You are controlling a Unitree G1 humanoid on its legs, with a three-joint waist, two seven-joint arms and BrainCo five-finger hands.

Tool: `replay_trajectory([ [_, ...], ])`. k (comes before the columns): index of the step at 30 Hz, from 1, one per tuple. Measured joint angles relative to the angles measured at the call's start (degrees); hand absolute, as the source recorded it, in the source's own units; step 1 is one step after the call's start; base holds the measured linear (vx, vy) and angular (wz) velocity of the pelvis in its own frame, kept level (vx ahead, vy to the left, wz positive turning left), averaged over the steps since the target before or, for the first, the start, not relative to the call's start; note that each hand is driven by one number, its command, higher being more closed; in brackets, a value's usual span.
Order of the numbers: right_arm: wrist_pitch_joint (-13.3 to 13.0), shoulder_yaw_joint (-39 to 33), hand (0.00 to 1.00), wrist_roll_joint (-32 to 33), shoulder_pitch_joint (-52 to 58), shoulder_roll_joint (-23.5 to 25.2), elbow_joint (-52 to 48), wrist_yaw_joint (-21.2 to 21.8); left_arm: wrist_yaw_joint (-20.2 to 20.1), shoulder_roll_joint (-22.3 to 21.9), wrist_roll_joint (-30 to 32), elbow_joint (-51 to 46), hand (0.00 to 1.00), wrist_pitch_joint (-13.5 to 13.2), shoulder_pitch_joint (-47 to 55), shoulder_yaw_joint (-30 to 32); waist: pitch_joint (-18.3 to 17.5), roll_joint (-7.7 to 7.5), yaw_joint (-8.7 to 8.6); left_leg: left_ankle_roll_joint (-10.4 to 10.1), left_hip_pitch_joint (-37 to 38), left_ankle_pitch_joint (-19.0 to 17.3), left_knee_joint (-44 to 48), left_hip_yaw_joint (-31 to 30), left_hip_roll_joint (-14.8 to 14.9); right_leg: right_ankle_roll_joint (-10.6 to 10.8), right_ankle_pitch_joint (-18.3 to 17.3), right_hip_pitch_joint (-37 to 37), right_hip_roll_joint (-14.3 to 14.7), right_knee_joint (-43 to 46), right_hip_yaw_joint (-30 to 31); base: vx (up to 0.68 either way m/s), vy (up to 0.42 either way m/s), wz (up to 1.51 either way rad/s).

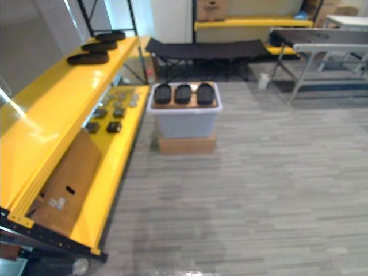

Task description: Walk over and take plastic housings, then place them on the shelf

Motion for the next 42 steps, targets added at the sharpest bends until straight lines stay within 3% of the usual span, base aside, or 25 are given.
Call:
replay_trajectory([
  [8,-0.29,-2.26,0.0,1.84,-2.27,1.53,-0.03,-0.32,-0.25,0.69,0.14,0.15,0.0,-0.4,-0.02,0.06,0.98,-1.31,-0.48,0.3,2.07,0.97,-1.93,0.19,-0.27,1.04,-0.21,1.08,0.07,-0.26,-1.46,0.06,-0.006,0.03],
  [23,-3.16,-2.1,0.0,-1.03,-2.94,1.78,-0.46,-1.56,-1.16,0.55,0.01,-0.03,0.0,-0.58,-0.33,-0.33,2.51,-1.1,-0.89,0.08,2.71,1.66,-2.53,0.06,-0.42,0.68,-0.85,1.53,-0.13,-0.36,-2.83,-0.1,-0.008,0.0],
  [28,-4.04,-1.77,0.0,1.8,-2.17,1.82,-0.29,-1.15,0.55,0.35,0.14,-0.02,0.0,-2.86,0.05,-0.32,2.56,-1.26,-0.81,0.13,2.66,1.59,-2.53,0.06,-0.68,0.97,-0.48,2.02,-0.21,-1.25,-3.01,-0.01,0.006,0.03],
  [35,-3.88,-1.48,0.0,1.75,-2.09,1.67,-0.23,-0.07,1.1,0.28,0.19,-0.03,0.0,-3.87,0.17,-0.27,2.62,-1.41,-0.8,0.31,2.64,1.14,-2.49,0.73,-0.56,0.96,-0.09,2.1,-0.01,-2.01,-3.0,0.05,-0.008,-0.04],
  [37,-3.46,-1.59,0.0,1.82,-2.05,1.59,-0.32,-0.11,1.11,0.18,0.66,-0.08,0.0,-4.35,0.22,-0.23,2.62,-1.28,-0.77,0.42,2.62,-0.07,-2.45,1.14,-0.57,1.25,-2.56,0.26,-0.69,1.73,-2.94,0.06,0.005,-0.01],
  [39,-3.49,-2.37,0.0,2.43,-1.0,1.39,-0.59,-0.63,0.85,-0.02,1.98,-0.3,0.0,-4.61,0.17,-0.38,2.79,-1.22,-0.76,1.3,2.79,-1.72,-2.44,2.89,-0.92,3.73,-7.77,-5.71,-4.33,16.48,-3.3,0.11,0.064,0.12],
  [40,-3.5,-2.38,0.0,2.77,-1.06,1.02,-0.7,-0.69,0.93,-0.35,2.68,-0.69,0.0,-4.93,0.29,-0.43,3.09,-0.64,-0.66,1.75,2.92,-1.98,-2.42,2.81,-0.73,4.03,-8.14,-8.96,-5.35,23.61,-2.98,0.13,0.084,0.07],
  [41,-3.67,-3.14,0.0,3.93,-0.76,0.67,-1.25,-0.34,1.04,-0.43,3.24,-1.33,0.0,-5.02,0.0,-0.61,3.83,0.05,-1.13,2.64,3.94,-1.72,-2.09,2.54,0.07,1.92,-10.22,-14.64,-6.37,33.25,-2.83,0.18,0.096,0.01],
  [42,-3.79,-3.58,0.0,4.12,-0.84,1.0,-1.64,0.21,1.15,-0.31,3.35,-2.08,0.0,-4.97,-0.74,-0.67,4.76,0.63,-1.23,2.55,5.29,-1.89,-2.08,2.69,1.1,0.66,-11.75,-16.69,-5.66,33.9,-2.96,0.19,0.094,0.07],
])
